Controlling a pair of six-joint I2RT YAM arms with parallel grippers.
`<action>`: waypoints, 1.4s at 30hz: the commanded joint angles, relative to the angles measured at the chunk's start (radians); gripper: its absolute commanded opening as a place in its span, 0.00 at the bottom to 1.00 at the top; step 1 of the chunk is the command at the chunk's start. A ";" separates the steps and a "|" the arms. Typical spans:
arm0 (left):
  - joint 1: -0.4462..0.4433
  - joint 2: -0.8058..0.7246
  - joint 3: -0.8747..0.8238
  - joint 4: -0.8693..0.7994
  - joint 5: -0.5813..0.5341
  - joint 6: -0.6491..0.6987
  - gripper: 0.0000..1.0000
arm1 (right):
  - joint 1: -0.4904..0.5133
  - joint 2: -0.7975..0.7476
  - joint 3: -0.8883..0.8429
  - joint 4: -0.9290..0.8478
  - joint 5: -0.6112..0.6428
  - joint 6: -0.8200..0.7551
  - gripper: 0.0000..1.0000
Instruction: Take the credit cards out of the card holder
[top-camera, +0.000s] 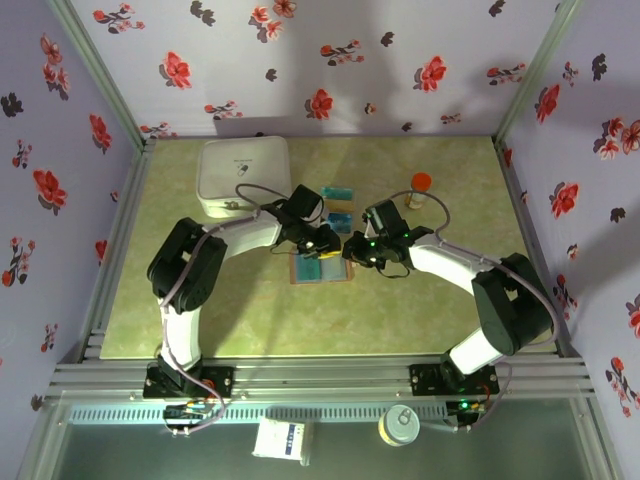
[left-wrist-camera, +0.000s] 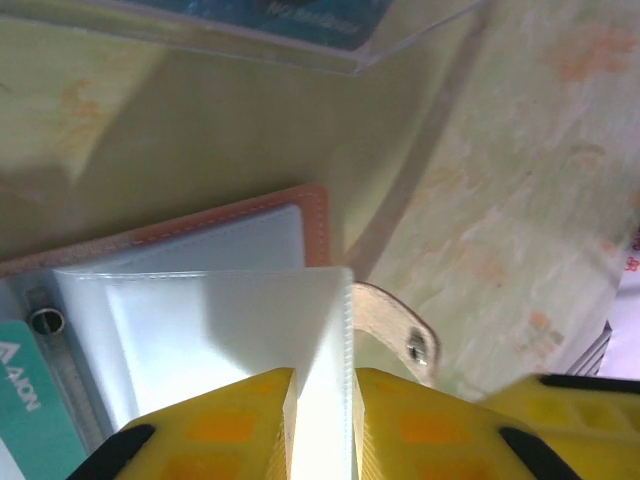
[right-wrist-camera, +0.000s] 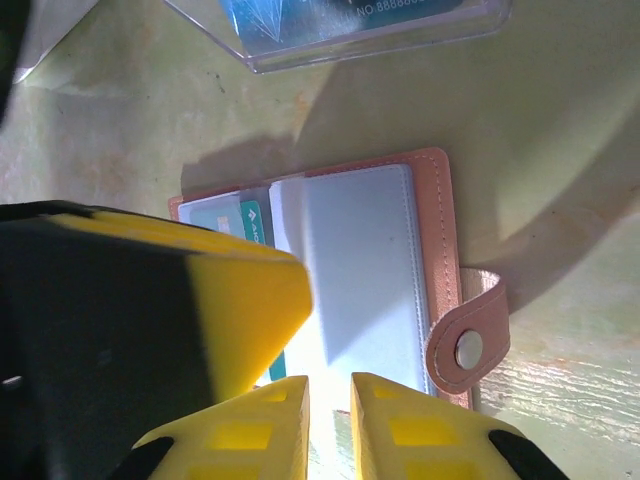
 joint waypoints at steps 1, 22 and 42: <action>-0.008 0.027 0.015 0.020 0.022 0.013 0.22 | -0.005 -0.028 0.003 -0.028 0.023 -0.017 0.20; 0.008 0.035 -0.004 0.056 0.024 -0.009 0.22 | -0.005 -0.016 0.003 -0.009 -0.012 -0.006 0.22; 0.141 -0.261 -0.306 0.098 -0.040 -0.020 0.13 | 0.078 0.189 0.151 0.020 -0.088 -0.003 0.21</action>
